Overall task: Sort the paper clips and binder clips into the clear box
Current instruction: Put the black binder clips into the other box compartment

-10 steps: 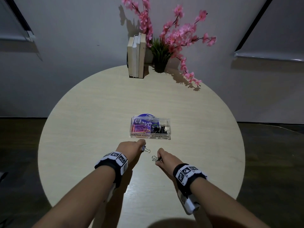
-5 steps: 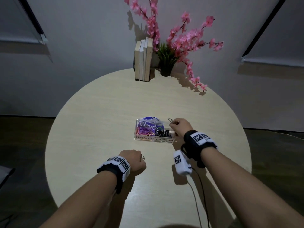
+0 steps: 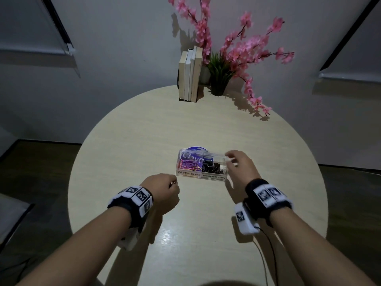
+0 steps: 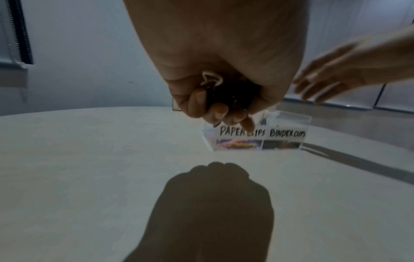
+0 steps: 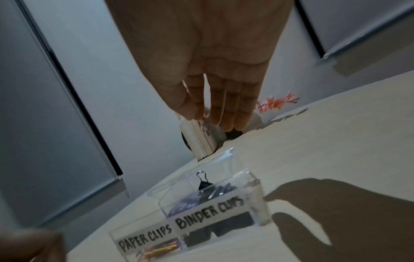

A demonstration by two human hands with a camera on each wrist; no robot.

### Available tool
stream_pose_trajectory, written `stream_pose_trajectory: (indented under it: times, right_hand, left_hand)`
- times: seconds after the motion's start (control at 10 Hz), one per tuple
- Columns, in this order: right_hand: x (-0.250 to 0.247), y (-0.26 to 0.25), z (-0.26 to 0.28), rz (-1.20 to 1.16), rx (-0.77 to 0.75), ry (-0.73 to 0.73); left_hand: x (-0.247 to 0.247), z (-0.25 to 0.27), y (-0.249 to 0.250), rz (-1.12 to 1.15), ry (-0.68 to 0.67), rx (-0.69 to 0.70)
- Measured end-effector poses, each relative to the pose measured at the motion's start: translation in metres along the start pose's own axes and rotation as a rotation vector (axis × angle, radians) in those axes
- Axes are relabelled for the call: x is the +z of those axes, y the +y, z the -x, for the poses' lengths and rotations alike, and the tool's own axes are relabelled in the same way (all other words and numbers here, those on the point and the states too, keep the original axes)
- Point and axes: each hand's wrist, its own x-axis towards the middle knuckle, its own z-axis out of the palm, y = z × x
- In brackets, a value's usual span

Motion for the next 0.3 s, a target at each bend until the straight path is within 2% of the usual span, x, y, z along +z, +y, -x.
stream_pose_trajectory:
  times: [0.1,0.2,0.3]
  right_hand:
    - [-0.026,0.032,0.065,-0.078,0.013,0.043]
    - [-0.044,0.081,0.145,-0.104,0.204,-0.056]
    - [-0.045,0.13,0.21,-0.057,0.323,-0.05]
  left_hand:
    - [-0.019,-0.016,0.021,0.034,0.002,0.13]
    - [-0.036,-0.04,0.05,0.044,0.04,0.242]
    - [-0.044,-0.064,0.083,0.062,0.071,0.315]
